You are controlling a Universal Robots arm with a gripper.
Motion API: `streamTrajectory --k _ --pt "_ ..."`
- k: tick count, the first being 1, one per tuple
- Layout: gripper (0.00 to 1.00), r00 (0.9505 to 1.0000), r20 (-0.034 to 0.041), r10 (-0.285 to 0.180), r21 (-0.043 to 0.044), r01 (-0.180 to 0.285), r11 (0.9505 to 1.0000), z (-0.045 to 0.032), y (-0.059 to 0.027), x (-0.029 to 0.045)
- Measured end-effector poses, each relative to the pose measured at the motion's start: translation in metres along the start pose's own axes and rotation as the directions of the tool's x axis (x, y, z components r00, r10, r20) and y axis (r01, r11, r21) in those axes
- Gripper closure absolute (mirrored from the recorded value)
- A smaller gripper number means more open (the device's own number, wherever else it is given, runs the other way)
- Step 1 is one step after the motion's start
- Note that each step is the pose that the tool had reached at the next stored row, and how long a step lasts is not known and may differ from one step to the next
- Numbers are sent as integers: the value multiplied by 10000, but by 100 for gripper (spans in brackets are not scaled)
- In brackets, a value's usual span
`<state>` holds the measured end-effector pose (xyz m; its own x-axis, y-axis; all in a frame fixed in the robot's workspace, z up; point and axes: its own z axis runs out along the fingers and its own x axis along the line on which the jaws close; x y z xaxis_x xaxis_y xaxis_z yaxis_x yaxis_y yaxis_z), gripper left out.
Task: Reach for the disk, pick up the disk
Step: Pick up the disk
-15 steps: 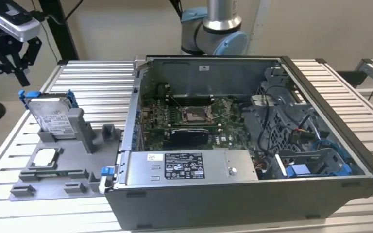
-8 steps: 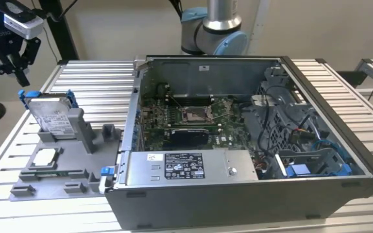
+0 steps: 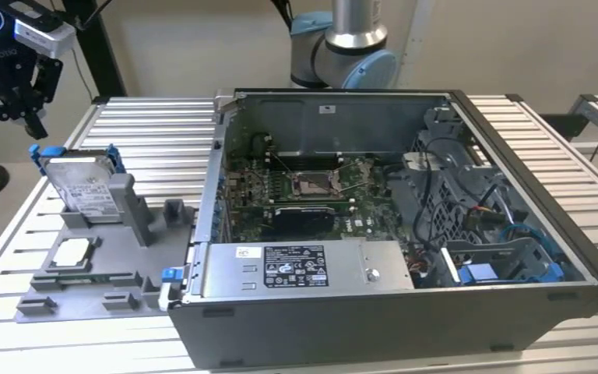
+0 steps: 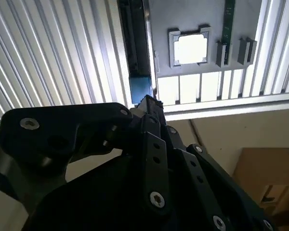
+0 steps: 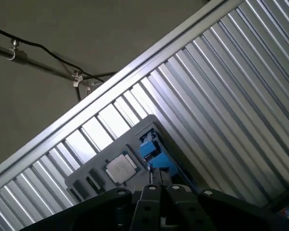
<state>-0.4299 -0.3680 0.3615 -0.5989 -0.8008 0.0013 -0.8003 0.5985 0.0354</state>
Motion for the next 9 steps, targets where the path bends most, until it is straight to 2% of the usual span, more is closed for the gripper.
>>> streamTrajectory --k 4,7,9 --pt "100 9973 -30 -730 3 730 9973 0 1 1" --pt "100 9919 -52 -1271 4 1271 9919 0 1 1" --pt "100 9866 -67 -1632 3 1632 9866 0 2 1"
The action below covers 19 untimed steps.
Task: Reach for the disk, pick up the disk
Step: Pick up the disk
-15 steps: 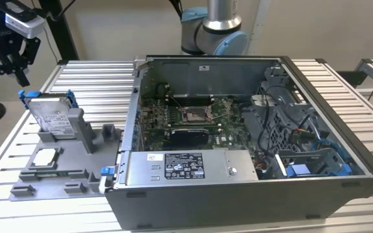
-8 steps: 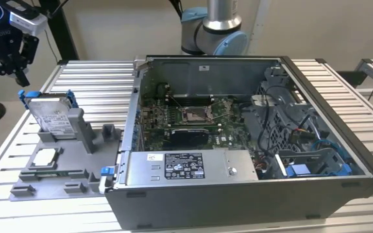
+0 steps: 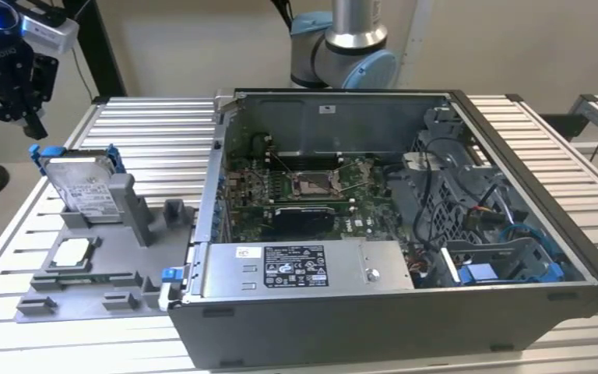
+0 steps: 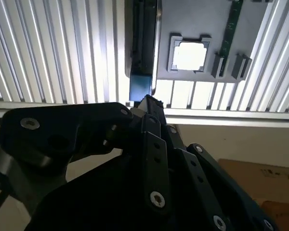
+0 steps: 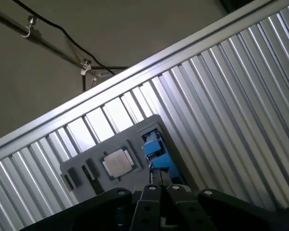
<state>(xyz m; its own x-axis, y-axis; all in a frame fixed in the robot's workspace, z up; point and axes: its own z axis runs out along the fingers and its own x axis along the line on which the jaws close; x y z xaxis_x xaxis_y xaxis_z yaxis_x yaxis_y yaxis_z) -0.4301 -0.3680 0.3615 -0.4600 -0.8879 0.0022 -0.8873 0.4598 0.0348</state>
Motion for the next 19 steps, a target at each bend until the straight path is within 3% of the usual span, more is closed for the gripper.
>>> streamTrajectory --k 6,10,15,19 --pt "100 9940 -43 -1093 2 1093 9940 0 1 1" --pt "100 9838 -68 -1794 1 1794 9838 0 1 1" --pt "100 9668 -90 -2555 20 2555 9668 0 1 0" --pt "100 9598 -88 -2805 70 2806 9598 4 1 1"
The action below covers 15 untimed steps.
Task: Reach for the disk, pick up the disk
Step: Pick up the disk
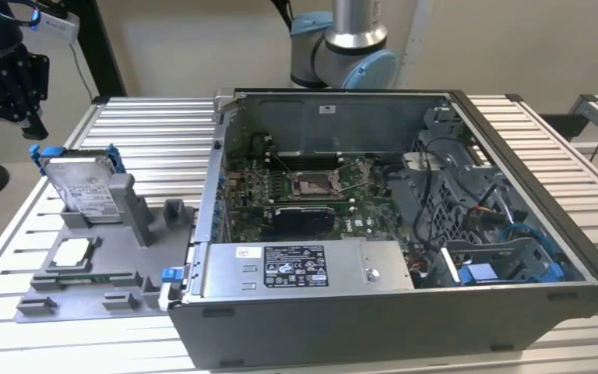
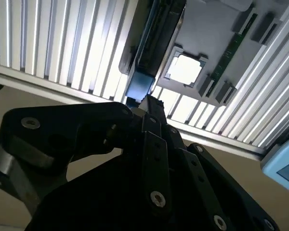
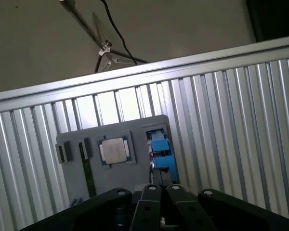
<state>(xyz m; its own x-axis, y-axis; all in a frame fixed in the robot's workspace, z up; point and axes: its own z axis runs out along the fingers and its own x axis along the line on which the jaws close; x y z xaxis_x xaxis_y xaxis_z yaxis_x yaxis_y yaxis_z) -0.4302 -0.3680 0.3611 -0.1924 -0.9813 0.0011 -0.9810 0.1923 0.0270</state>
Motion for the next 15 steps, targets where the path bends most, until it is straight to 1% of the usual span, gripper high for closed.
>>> streamTrajectory --k 4,8,9,15 --pt "100 9999 0 -139 2 139 9999 1 1 0" --pt "100 9999 0 -140 1 140 9999 1 1 0" --pt "0 9999 0 -140 1 140 9999 1 1 0" --pt "0 9999 1 -140 2 140 9999 1 0 0"
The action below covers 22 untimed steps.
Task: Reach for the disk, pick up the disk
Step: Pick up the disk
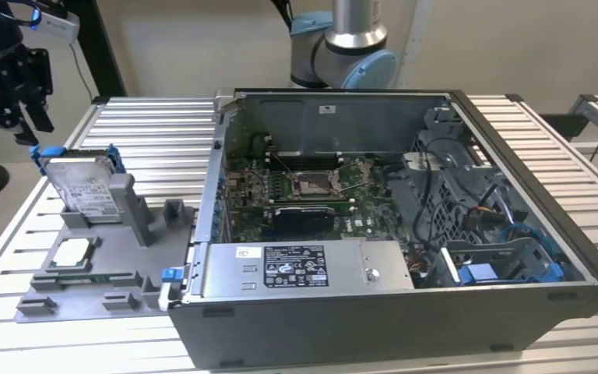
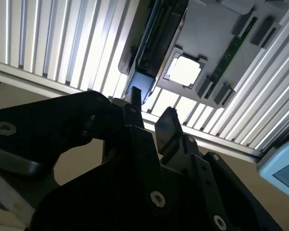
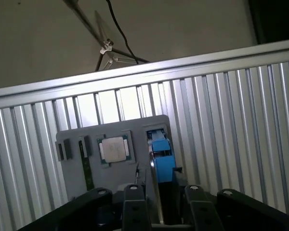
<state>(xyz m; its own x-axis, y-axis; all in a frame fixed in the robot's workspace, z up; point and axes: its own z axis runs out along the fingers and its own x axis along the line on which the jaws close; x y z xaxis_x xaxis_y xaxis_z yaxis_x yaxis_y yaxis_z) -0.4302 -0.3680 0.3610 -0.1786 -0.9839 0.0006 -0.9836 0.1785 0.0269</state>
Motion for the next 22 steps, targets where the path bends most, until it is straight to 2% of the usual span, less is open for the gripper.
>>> streamTrajectory --k 6,10,17,22 --pt "0 10000 1 -1 1 1 10000 6 0 0" --pt "0 10000 5 -89 40 89 10000 70 -2 -3" --pt "0 9984 10 -572 158 572 9982 169 -5 -7" --pt "0 9972 14 -750 210 750 9970 246 -13 -9"
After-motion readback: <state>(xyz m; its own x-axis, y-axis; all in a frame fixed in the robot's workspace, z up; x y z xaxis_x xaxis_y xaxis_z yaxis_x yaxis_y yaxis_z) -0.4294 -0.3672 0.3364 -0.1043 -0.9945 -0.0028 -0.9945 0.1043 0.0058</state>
